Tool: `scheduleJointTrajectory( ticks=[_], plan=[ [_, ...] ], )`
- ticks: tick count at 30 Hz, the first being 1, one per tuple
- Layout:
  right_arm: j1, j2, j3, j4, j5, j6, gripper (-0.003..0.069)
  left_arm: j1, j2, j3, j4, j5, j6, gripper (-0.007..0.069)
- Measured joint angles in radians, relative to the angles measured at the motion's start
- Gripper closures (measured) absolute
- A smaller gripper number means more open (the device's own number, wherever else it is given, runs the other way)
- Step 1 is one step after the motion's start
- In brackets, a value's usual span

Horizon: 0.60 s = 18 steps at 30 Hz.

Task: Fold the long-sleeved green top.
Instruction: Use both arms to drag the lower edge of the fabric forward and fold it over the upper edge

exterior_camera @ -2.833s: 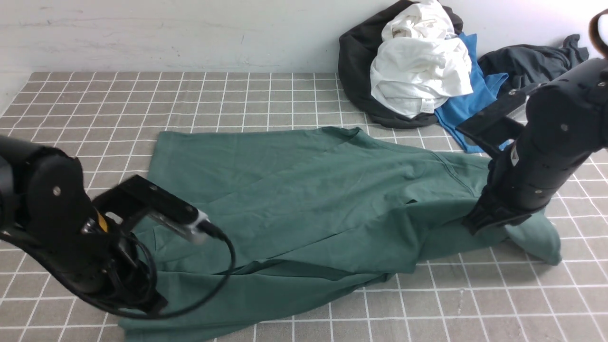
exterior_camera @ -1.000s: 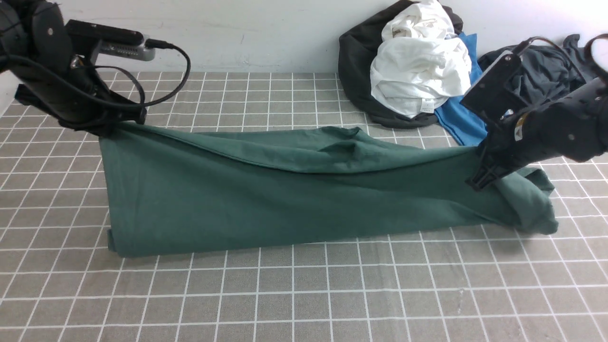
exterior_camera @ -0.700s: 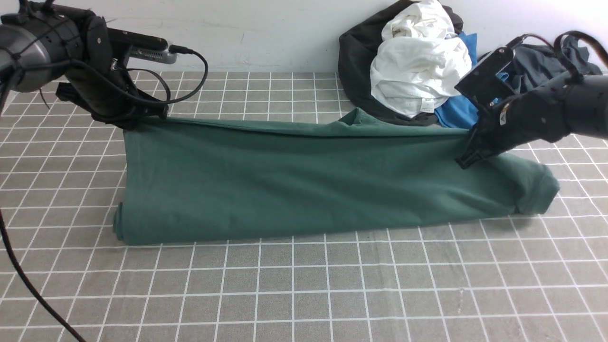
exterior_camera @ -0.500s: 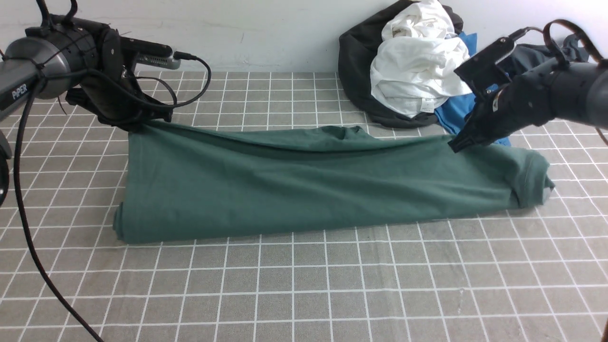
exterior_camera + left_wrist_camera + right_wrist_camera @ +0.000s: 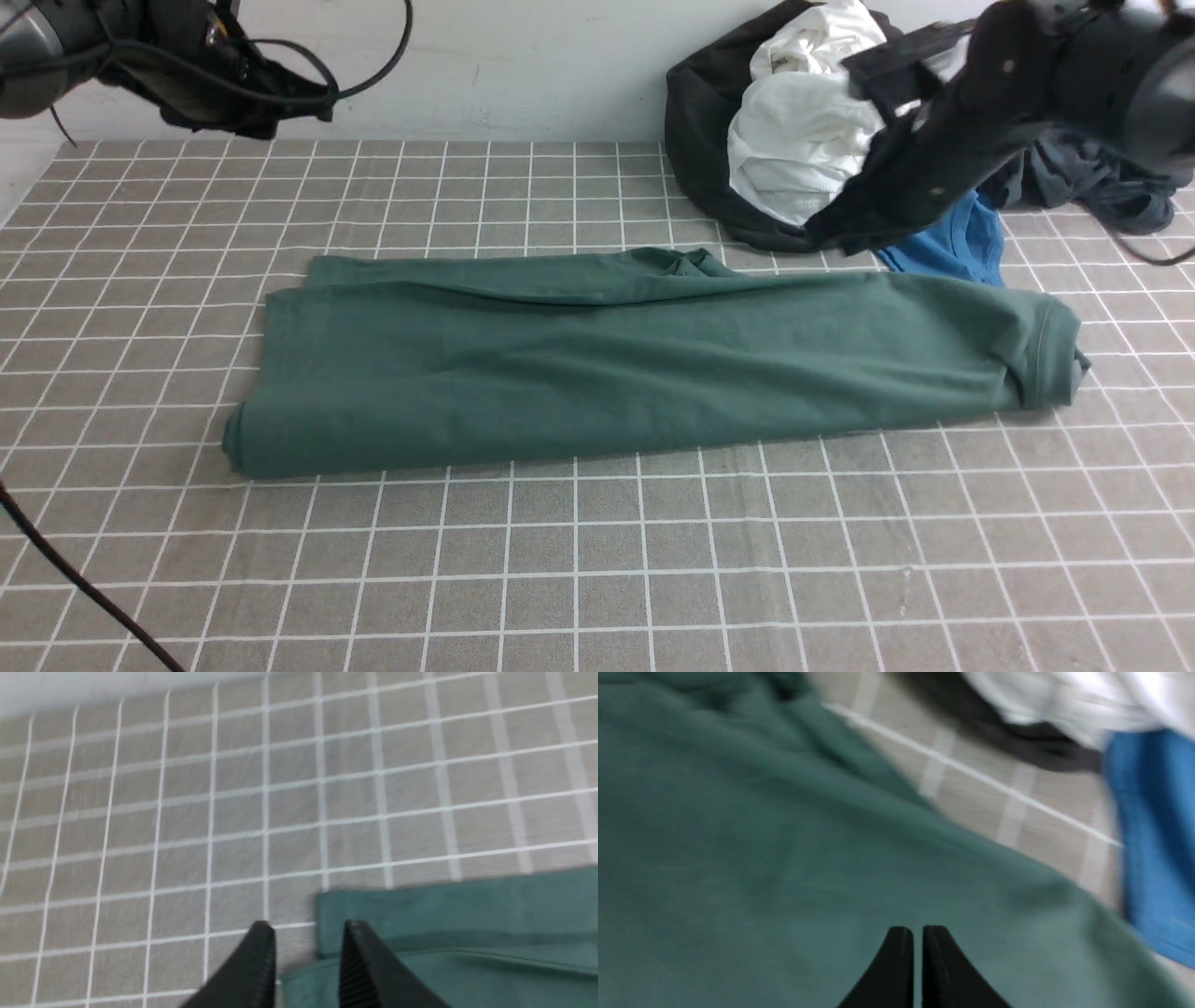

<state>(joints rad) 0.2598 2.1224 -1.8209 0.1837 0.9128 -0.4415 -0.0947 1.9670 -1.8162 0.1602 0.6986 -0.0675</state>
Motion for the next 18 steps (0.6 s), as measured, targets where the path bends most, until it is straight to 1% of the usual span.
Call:
scheduleJointTrajectory(
  ticks=[2,4,6,7,9,10,12,14,15,18],
  plan=[
    [0.031,0.055,0.000,0.141,-0.031,-0.163,0.0665,-0.031,-0.064,0.074,-0.004,-0.018,0.007,0.0543],
    [0.050,0.123,-0.007,0.243,-0.090,-0.286,0.0671,-0.051,-0.119,0.158,-0.004,-0.031,0.008,0.0601],
    [0.056,0.188,-0.023,0.305,-0.165,-0.347,0.0673,-0.059,-0.179,0.264,-0.006,-0.054,0.008,0.0624],
    [0.055,0.238,-0.044,0.334,-0.230,-0.368,0.0673,-0.061,-0.224,0.341,-0.007,-0.076,0.006,0.0630],
    [0.051,0.292,-0.082,0.367,-0.321,-0.380,0.0673,-0.067,-0.282,0.425,-0.014,-0.104,0.006,0.0632],
    [0.051,0.315,-0.111,0.372,-0.374,-0.372,0.0673,-0.070,-0.337,0.494,-0.022,-0.133,0.006,0.0632],
    [0.046,0.336,-0.130,0.383,-0.416,-0.342,0.0673,-0.080,-0.380,0.540,-0.027,-0.154,0.006,0.0632],
    [0.034,0.362,-0.155,0.409,-0.483,-0.250,0.0673,-0.095,-0.464,0.626,-0.034,-0.190,0.006,0.0632],
    [0.022,0.369,-0.170,0.412,-0.521,-0.164,0.0671,-0.107,-0.520,0.680,-0.040,-0.206,0.006,0.0632],
    [-0.015,0.361,-0.204,0.361,-0.532,-0.063,0.0664,-0.119,-0.616,0.769,-0.046,-0.206,0.006,0.0632]
  ],
)
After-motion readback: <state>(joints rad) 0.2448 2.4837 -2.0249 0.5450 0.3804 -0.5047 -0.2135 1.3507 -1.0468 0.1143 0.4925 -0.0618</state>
